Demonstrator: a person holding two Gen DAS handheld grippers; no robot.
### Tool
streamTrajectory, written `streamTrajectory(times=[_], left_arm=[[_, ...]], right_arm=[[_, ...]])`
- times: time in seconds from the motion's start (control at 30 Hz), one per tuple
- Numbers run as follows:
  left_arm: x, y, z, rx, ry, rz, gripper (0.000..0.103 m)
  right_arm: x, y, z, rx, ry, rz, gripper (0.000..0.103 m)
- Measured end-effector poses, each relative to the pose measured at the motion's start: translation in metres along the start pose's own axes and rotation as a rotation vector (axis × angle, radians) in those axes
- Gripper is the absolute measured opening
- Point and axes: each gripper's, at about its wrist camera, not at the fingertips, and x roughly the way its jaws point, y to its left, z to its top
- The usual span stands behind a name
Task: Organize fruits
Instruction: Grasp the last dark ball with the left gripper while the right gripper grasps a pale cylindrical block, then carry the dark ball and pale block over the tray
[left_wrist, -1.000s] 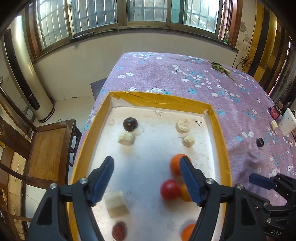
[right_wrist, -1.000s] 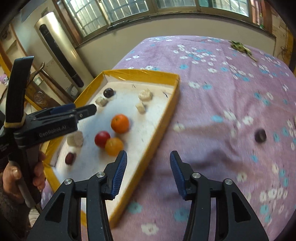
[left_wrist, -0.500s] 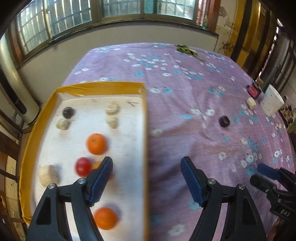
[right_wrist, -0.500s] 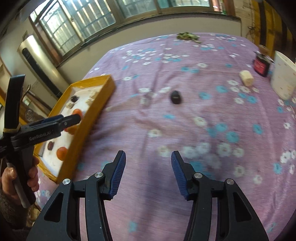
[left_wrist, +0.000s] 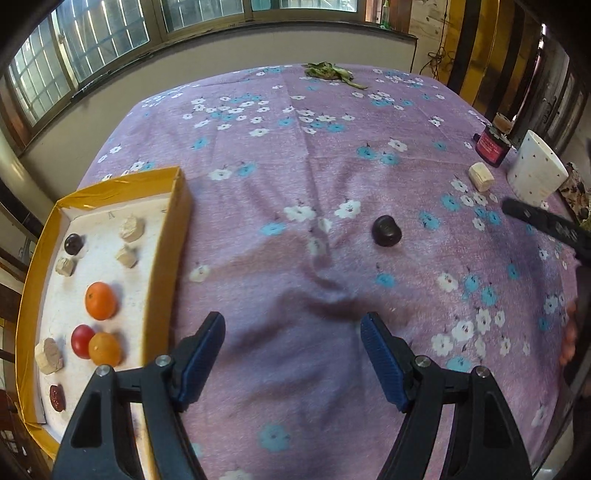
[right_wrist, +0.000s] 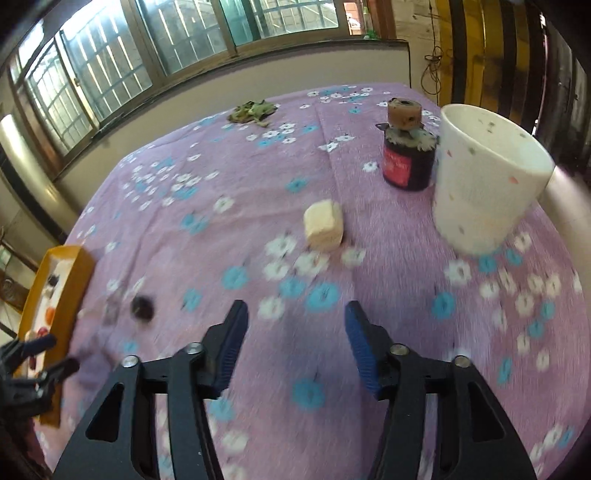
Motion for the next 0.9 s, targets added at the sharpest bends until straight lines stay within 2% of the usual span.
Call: streamTrajectory(times=[0.2, 0.27, 0.33, 0.43, 0.5, 0.53, 0.6, 0.63, 0.7, 0.9], left_arm=[[0.017, -0.025, 0.020, 0.014, 0.020, 0.002, 0.078], [0.023, -0.033, 0.028, 0.012, 0.029, -0.014, 0.078], [0.029, -0.043, 0.035, 0.027, 0.025, -0.028, 0.078], [0.040, -0.055, 0.045, 0.044, 0.035, -0.046, 0.078], [0.048, -0.059, 0.049, 0.034, 0.045, -0.070, 0.071], [0.053, -0.060, 0.051, 0.028, 0.053, -0.076, 0.062], [0.061, -0.062, 0.055, 0.020, 0.058, -0.092, 0.051], [0.059, -0.063, 0.056, 0.026, 0.031, -0.089, 0.036], [0.058, -0.064, 0.055, 0.039, 0.018, -0.111, 0.025], [0.047, -0.053, 0.039, 0.007, 0.015, -0.194, 0.025]], right_arm=[[0.045, -0.002, 0.029, -0.070, 0.034, -0.037, 0.057], [0.051, -0.002, 0.031, -0.109, 0.042, -0.044, 0.034], [0.050, -0.001, 0.032, -0.145, 0.022, -0.058, 0.031], [0.047, -0.007, 0.030, -0.138, 0.013, -0.034, 0.031], [0.048, -0.009, 0.030, -0.133, 0.017, -0.015, 0.031], [0.046, -0.010, 0.028, -0.134, 0.019, -0.004, 0.031], [0.043, -0.010, 0.026, -0.144, 0.018, 0.006, 0.031], [0.041, -0.008, 0.025, -0.153, 0.014, 0.009, 0.031], [0.035, -0.005, 0.023, -0.174, 0.004, 0.009, 0.031], [0.016, 0.006, 0.016, -0.200, -0.022, 0.037, 0.031]])
